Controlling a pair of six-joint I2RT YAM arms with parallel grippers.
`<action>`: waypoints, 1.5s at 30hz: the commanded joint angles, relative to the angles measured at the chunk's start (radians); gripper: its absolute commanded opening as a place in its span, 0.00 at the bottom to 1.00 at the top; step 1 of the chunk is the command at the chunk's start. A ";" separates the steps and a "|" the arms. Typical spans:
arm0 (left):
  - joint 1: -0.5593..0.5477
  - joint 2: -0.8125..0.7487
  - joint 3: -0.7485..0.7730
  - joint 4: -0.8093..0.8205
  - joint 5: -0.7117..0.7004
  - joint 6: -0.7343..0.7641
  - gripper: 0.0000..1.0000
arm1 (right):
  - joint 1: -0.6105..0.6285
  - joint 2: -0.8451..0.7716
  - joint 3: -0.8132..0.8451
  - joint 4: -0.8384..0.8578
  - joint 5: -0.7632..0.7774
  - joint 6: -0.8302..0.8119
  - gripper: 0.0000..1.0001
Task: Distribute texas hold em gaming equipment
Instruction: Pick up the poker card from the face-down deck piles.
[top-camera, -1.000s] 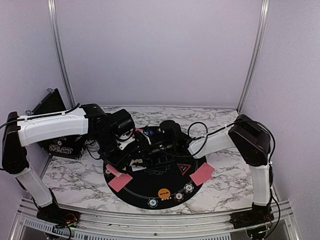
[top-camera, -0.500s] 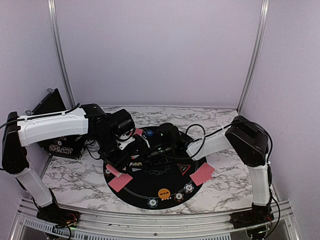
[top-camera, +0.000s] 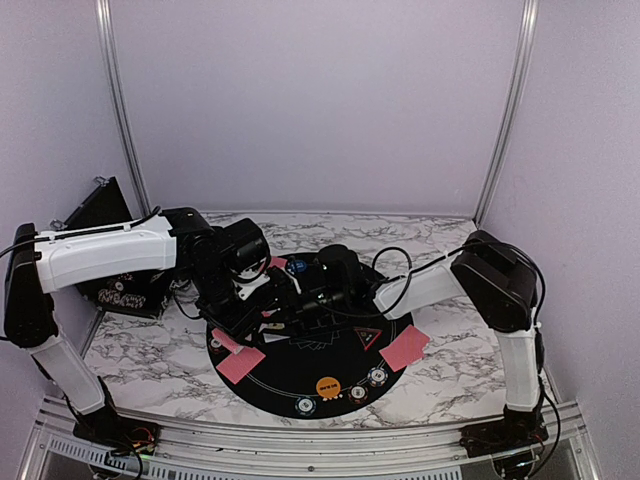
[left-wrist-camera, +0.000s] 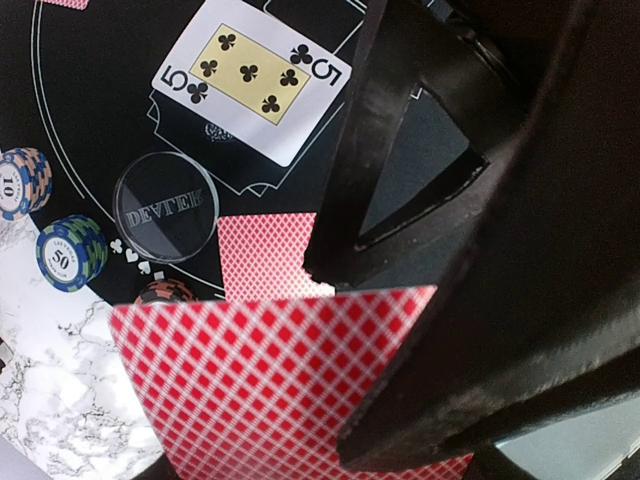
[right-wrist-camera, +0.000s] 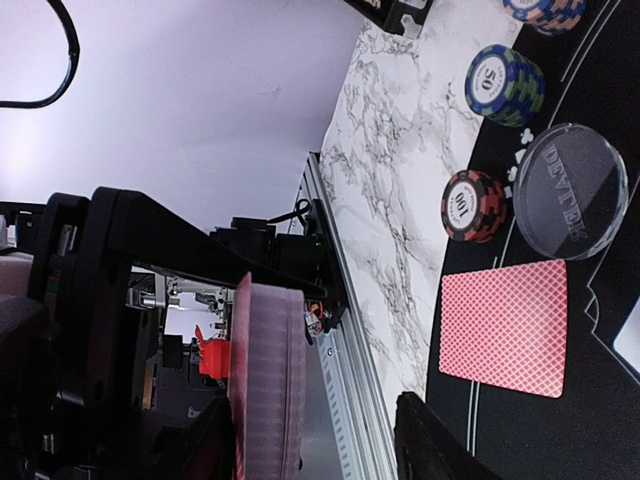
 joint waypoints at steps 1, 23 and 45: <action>-0.003 -0.010 0.026 -0.020 -0.006 0.015 0.58 | -0.012 -0.020 0.009 -0.036 0.020 -0.026 0.52; -0.003 -0.005 0.022 -0.020 -0.007 0.017 0.58 | -0.013 -0.068 0.007 -0.037 0.021 -0.028 0.53; -0.002 -0.006 0.020 -0.020 -0.006 0.020 0.58 | -0.024 -0.128 -0.038 -0.042 0.034 -0.030 0.54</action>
